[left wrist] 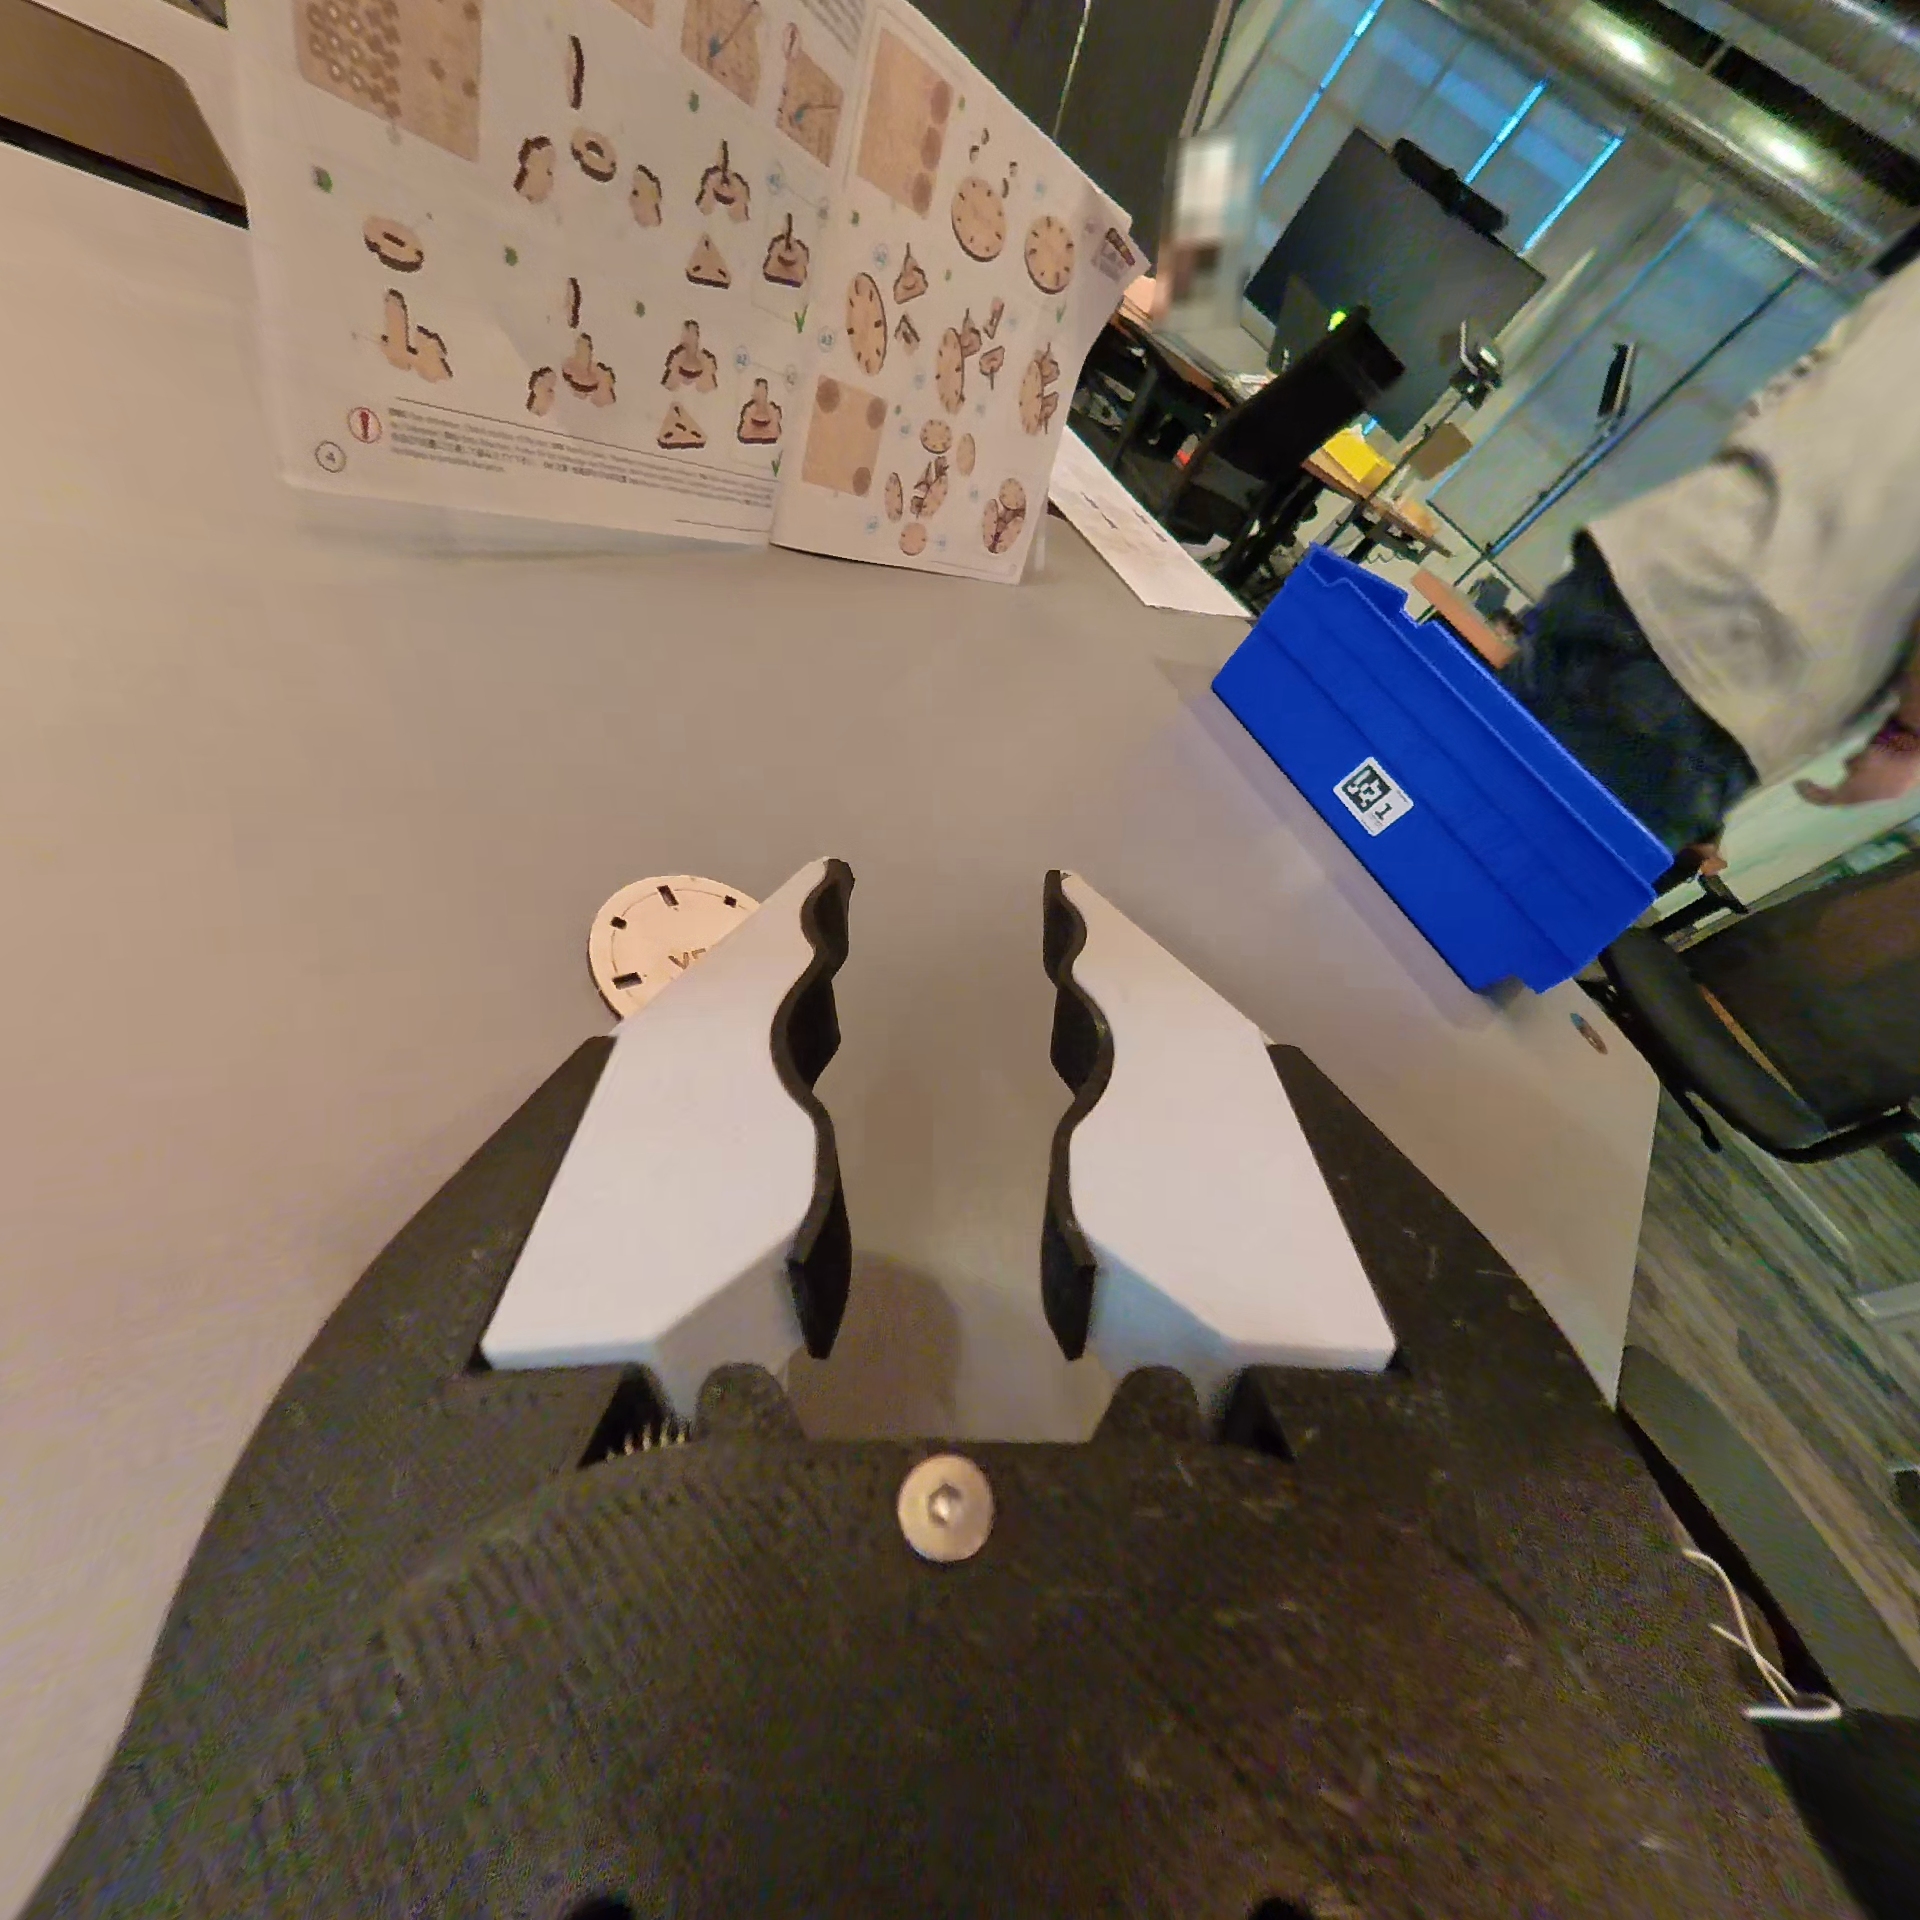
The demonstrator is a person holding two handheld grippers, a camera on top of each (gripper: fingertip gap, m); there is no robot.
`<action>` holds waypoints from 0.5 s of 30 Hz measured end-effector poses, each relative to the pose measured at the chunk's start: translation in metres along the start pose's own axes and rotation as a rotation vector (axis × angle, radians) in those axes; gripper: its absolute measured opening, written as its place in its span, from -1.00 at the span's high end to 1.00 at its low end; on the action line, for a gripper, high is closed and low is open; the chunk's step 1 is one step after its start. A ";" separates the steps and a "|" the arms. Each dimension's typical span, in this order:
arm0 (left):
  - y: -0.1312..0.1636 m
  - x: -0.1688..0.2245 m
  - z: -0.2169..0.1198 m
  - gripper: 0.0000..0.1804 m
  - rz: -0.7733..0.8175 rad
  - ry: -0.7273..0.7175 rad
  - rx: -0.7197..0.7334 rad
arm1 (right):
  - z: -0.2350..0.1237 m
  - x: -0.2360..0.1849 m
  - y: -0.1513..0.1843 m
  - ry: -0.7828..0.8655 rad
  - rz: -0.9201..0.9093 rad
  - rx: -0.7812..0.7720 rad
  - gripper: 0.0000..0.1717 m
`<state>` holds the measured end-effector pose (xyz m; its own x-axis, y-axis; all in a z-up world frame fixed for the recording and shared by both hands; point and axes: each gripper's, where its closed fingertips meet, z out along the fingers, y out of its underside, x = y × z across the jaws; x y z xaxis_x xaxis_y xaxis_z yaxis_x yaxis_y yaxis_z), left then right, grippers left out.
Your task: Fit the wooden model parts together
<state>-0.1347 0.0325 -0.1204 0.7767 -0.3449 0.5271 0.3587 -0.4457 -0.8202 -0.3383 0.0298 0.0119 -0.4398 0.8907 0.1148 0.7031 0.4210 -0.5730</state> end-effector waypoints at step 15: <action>-0.013 -0.019 -0.010 0.61 0.017 -0.110 0.086 | -0.089 -0.097 0.302 0.198 1.338 0.722 0.99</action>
<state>-0.1591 0.0370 -0.1171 0.8334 -0.2572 0.4891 0.3843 -0.3663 -0.8474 -0.0338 0.0860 -0.1001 0.3951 0.5700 -0.7204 0.0724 -0.8011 -0.5941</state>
